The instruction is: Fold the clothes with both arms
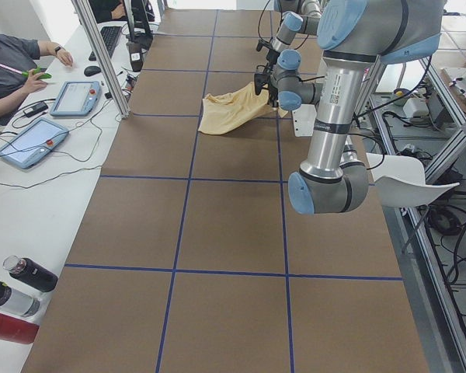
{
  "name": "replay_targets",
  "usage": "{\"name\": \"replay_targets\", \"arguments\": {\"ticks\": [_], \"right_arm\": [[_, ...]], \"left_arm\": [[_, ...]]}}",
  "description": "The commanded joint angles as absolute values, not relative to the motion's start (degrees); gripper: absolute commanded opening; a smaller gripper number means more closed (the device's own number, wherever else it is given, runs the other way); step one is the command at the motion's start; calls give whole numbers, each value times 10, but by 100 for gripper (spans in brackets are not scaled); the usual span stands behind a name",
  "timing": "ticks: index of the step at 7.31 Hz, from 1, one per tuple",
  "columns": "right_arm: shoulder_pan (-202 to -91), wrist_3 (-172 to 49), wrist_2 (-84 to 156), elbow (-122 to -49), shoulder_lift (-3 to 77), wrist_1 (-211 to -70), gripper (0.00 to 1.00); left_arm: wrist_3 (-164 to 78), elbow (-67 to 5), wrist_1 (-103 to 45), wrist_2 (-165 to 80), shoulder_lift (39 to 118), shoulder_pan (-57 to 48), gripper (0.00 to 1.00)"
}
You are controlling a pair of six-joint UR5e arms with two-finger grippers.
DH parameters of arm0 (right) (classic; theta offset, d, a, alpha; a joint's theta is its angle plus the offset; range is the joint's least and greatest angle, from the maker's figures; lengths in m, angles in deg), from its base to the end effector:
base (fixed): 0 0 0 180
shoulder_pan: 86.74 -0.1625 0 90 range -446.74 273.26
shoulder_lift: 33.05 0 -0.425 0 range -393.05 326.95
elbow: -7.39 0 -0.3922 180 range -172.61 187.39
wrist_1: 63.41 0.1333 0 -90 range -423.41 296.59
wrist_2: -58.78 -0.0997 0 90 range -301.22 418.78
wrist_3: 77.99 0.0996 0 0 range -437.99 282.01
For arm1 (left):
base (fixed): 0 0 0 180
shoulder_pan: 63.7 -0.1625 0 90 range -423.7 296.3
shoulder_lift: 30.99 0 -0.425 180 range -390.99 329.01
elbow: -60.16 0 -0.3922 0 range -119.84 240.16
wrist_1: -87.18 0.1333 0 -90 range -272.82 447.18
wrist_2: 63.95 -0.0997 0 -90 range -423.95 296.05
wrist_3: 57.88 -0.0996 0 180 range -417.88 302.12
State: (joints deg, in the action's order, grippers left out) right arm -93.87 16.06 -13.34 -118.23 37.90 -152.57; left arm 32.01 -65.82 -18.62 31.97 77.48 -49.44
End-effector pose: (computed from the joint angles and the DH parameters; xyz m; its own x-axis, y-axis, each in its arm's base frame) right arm -0.4759 -0.2247 0.2158 0.5344 0.1346 0.8344 -0.4080 0.9057 0.1152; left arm 0.4442 -0.2398 0.1862 0.3278 -0.0813 -0.9412 0.1503 0.9881 -0.0330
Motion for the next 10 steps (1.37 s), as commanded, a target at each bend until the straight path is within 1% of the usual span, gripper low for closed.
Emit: {"name": "replay_targets", "arguments": {"ticks": [1, 2, 5, 8, 10], "right_arm": [[-932, 160, -132, -1185, 381, -1531, 0], [-951, 154, -132, -1158, 375, -1530, 0], [-1017, 147, -137, -1068, 314, -1523, 0], [-1049, 127, -139, -1048, 290, -1524, 0], [-1063, 126, -139, -1017, 277, -1524, 0]], "left_arm": [[318, -658, -174, 320, 776, -497, 0], [317, -636, -175, 320, 780, -489, 0], [278, -568, -177, 318, 824, -432, 0], [238, -536, -177, 319, 850, -384, 0], [206, -490, -179, 320, 874, -353, 0]]}}
